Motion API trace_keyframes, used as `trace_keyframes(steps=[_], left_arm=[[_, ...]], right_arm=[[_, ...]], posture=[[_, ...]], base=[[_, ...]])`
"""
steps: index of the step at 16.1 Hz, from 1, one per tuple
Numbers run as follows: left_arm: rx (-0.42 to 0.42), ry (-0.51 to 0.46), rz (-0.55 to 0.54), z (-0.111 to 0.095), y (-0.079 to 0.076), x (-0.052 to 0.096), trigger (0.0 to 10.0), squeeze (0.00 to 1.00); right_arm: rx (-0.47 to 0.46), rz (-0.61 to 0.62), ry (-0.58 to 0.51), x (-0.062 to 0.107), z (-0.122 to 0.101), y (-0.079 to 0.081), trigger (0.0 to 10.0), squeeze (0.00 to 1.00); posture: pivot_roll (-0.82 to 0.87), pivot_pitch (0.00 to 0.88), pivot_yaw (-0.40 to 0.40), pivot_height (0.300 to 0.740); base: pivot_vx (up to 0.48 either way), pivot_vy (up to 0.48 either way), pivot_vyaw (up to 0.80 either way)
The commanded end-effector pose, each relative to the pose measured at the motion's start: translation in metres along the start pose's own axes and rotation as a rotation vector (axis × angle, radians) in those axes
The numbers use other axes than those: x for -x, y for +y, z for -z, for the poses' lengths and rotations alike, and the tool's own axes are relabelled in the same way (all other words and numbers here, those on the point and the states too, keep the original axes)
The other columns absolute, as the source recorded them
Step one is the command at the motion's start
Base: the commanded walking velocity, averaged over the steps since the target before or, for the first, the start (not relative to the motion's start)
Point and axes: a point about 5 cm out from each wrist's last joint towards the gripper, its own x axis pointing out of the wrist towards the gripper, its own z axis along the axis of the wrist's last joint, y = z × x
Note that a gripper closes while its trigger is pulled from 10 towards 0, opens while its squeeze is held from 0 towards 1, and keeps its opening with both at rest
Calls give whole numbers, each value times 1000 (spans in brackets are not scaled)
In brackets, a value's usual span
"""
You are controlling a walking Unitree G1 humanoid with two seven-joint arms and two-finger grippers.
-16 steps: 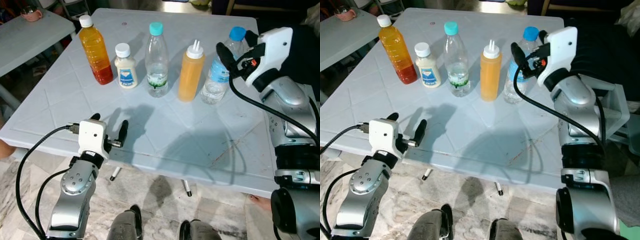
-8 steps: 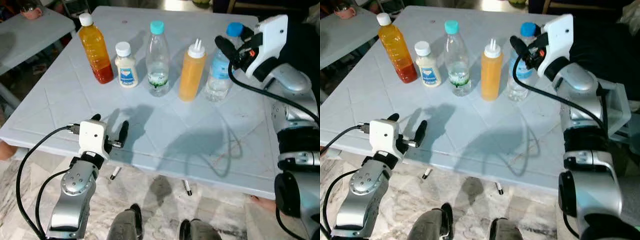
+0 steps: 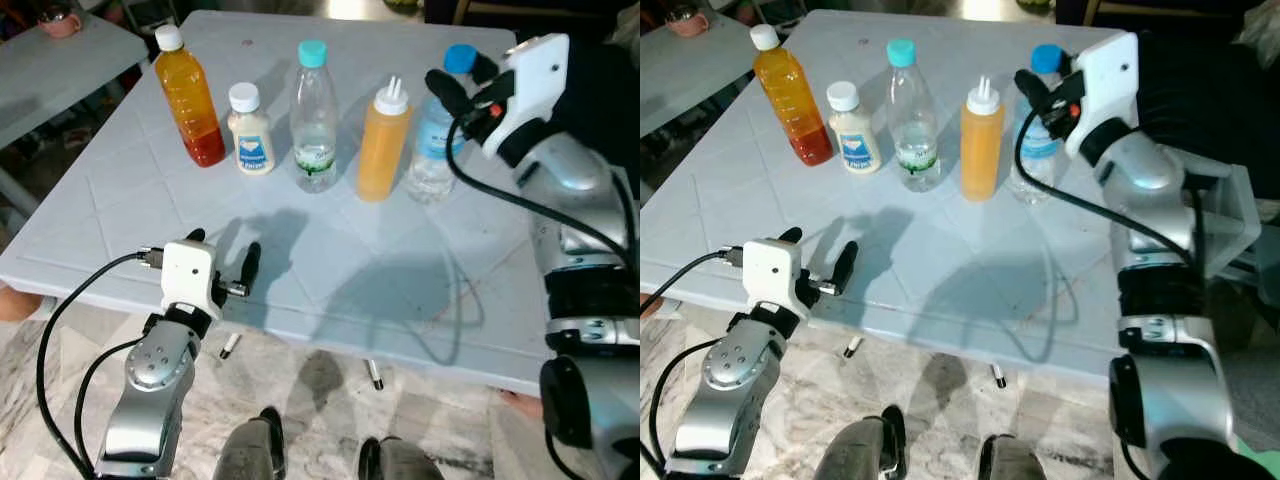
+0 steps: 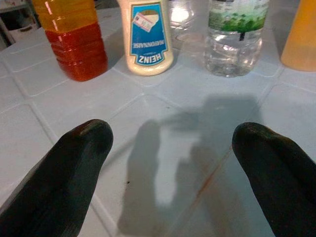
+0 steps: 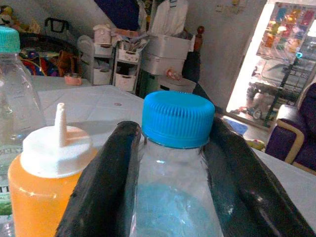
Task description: Restocking fridge
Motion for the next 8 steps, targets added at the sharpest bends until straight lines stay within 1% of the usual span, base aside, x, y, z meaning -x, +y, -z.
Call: trace_keyframes(steps=[1,2,3,4,5,6,7,8], left_arm=[[4,29,4,4,-3,0,10000,0],[19,29,-6,4,-4,-1,10000,0],[35,34,-16,4,-4,-2,10000,0],[33,36,-14,4,-5,-3,10000,0],[34,36,-12,4,-5,-4,10000,0],[32,37,-8,4,-6,-5,10000,0],[31,39,-4,4,-7,-6,10000,0],[33,45,5,5,-9,-6,10000,0]], right_arm=[[-78,33,58,7,17,8,0,0],[-98,54,63,12,22,11,471,0],[-118,78,65,18,26,14,235,0],[-137,130,59,25,27,17,2431,0],[-129,152,52,29,27,19,7922,0],[-139,175,67,38,32,27,10000,0],[-134,181,100,42,38,31,10000,0],[-160,205,124,50,43,35,10000,0]], posture=[[63,196,41,740],[62,196,41,740],[55,197,43,740],[43,198,45,740],[41,198,48,740],[35,198,47,740],[29,199,47,740],[27,202,46,740]], base=[[0,0,0],[0,0,0],[0,0,0],[0,0,0],[0,0,0],[0,0,0],[0,0,0],[0,0,0]])
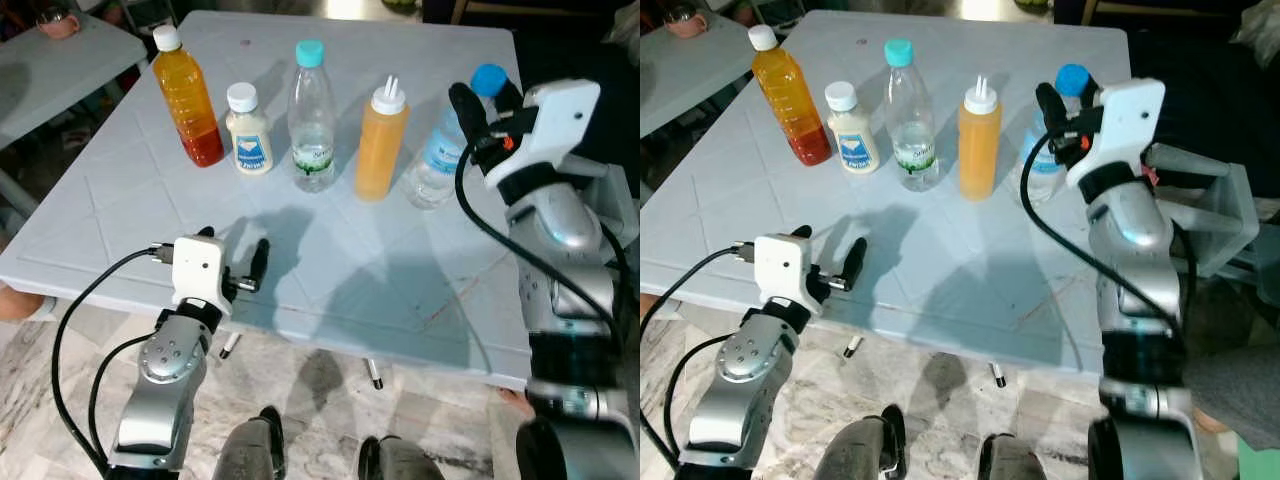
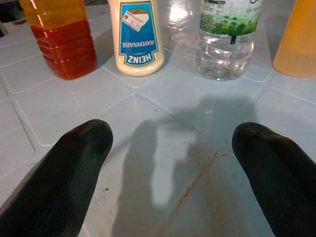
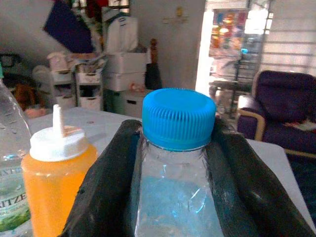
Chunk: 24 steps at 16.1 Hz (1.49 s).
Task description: Restocking fridge
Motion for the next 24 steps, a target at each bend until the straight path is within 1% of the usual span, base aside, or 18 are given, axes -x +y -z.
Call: trace_keyframes(steps=[1,2,4,5,6,7,8,10,11,13,17,19,21,22,24], left_arm=[[-6,31,9,4,-1,1,10000,0],[-6,32,9,4,-1,2,10000,0],[9,57,9,10,-3,3,10000,0],[14,61,9,11,-4,4,10000,0],[10,55,10,10,-5,3,10000,0],[10,54,10,10,-6,2,10000,0],[9,54,7,10,-6,1,10000,0],[9,57,8,12,-7,0,10000,0],[10,58,10,12,-8,-1,10000,0],[12,58,3,14,-10,-2,10000,0],[14,56,-10,16,-8,-2,10000,0],[12,54,-17,16,-7,-2,10000,0],[11,51,-21,16,-6,-3,10000,0],[11,49,-22,16,-7,-3,10000,0],[8,45,-25,16,-7,-3,10000,0]], right_arm=[[-45,15,190,15,36,5,10000,0],[-63,34,203,21,38,5,10000,0],[-68,132,232,35,44,4,10000,0],[-90,170,241,39,46,4,10000,0],[-71,207,231,45,46,5,10000,0],[-60,216,228,47,46,5,10000,0],[-73,235,244,53,50,8,10000,0],[-93,193,247,60,51,19,10000,0],[-120,159,247,62,51,30,10000,0],[-110,112,225,61,47,39,10000,0],[-112,121,201,51,42,36,10000,0],[-110,108,187,48,40,38,10000,0],[-110,88,174,46,37,43,10000,0],[-109,59,158,43,35,48,10000,0],[-97,18,141,41,33,54,10000,0]], posture=[[27,205,41,740],[25,204,36,740],[29,197,27,740],[28,191,25,740],[31,180,21,740],[31,179,21,740],[26,170,16,740],[19,162,8,740],[16,159,5,740],[17,152,-6,740],[19,144,-19,740],[20,142,-22,740],[22,143,-25,740],[22,144,-26,740],[24,144,-26,740]], base=[[0,0,0],[-277,0,0],[-381,0,0],[-420,0,0],[-424,0,0],[-424,0,0],[-431,0,0],[-480,0,0],[-480,0,0],[-480,0,0],[-480,0,0],[-476,0,0],[-446,0,0],[-442,0,0],[0,0,725]])
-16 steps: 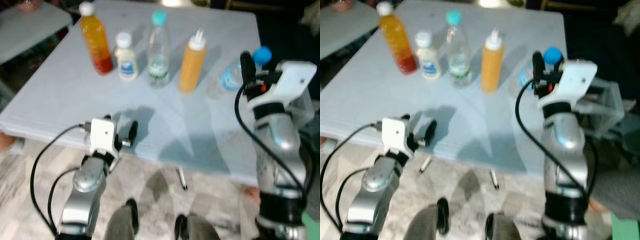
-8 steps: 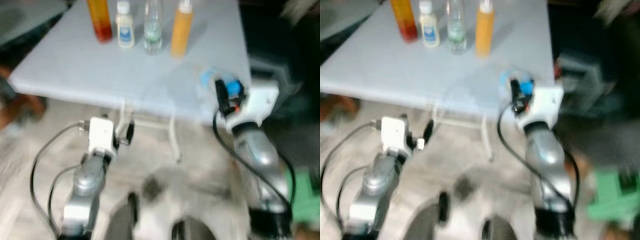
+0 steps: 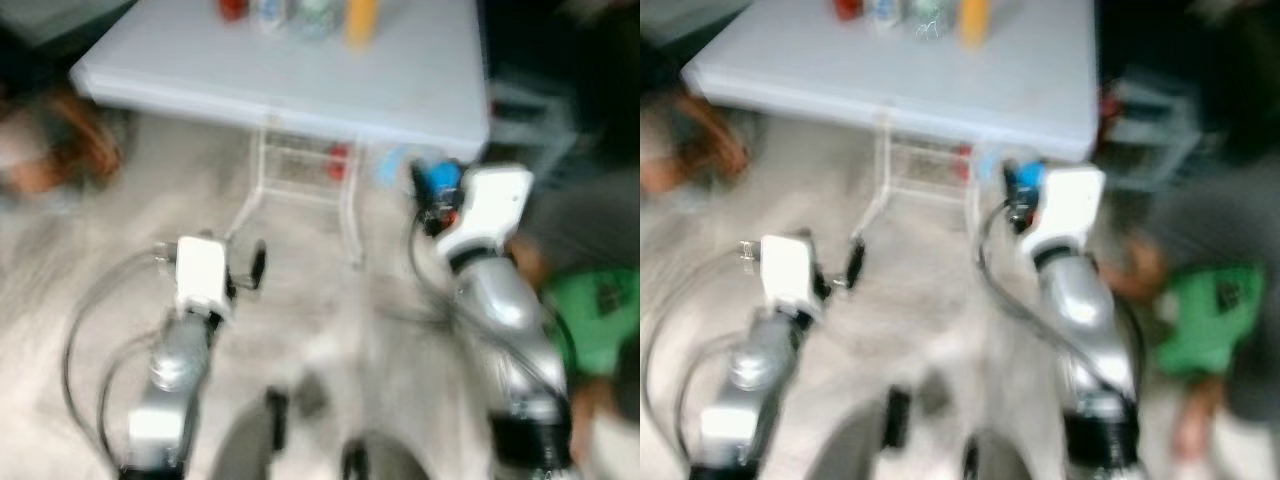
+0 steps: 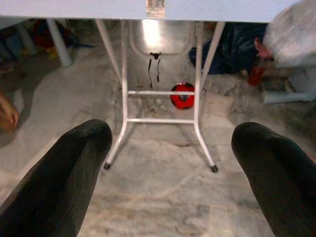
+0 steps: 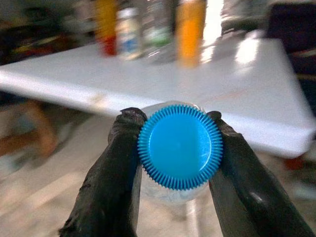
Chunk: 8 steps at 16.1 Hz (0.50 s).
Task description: Restocking fridge
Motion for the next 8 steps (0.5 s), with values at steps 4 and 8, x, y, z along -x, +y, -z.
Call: trace_keyframes(steps=[4,8], left_arm=[[-45,-36,-45,-6,9,-2,10000,0],[-79,-39,-161,-5,27,-4,10000,0]], right_arm=[[19,-23,-56,2,-8,2,10000,0],[-4,-1,2,11,13,2,10000,0]], posture=[[25,140,-25,740],[28,139,-22,740]], base=[[0,0,789],[0,0,791]])
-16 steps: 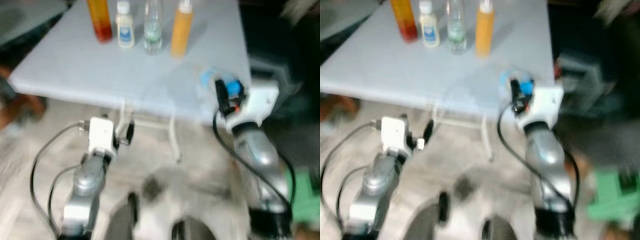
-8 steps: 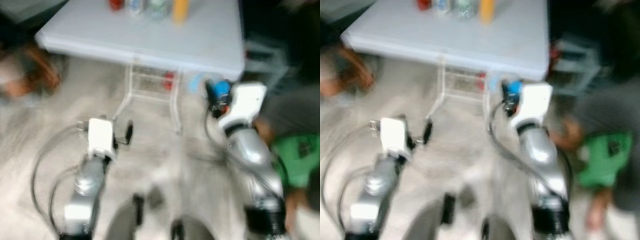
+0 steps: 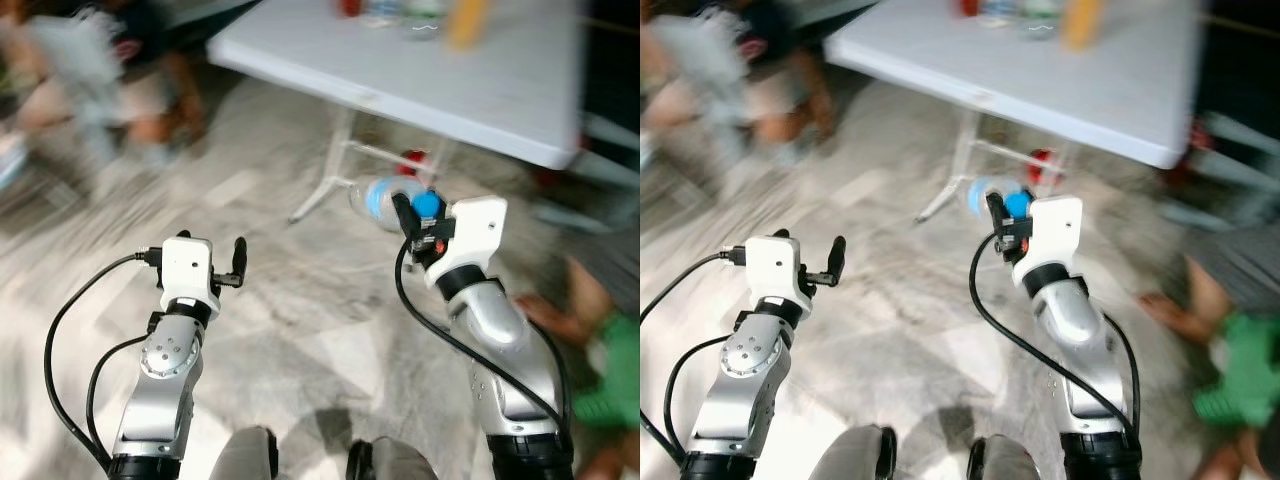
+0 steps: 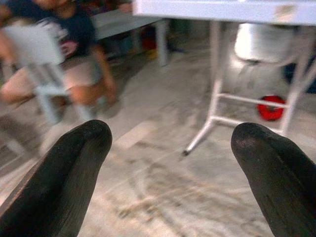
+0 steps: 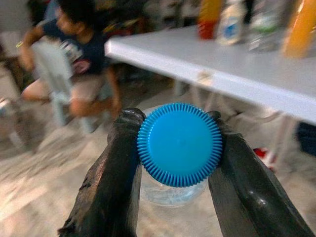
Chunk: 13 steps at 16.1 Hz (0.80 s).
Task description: Restocking fridge
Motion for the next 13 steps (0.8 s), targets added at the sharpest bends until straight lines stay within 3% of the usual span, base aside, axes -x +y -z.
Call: trace_keyframes(steps=[1,11,13], left_arm=[[-10,1,-27,0,3,-1,10000,0],[-59,-3,-124,6,7,-3,10000,0],[-60,-7,-134,5,9,-3,10000,0]], right_arm=[[-3,3,-41,-1,-5,3,10000,0],[-25,-97,1,2,16,27,10000,0],[-18,-88,4,4,17,24,10000,0]], posture=[[27,142,-17,740],[31,129,-26,740],[32,127,-29,740]], base=[[0,0,788],[0,0,783],[0,0,781]])
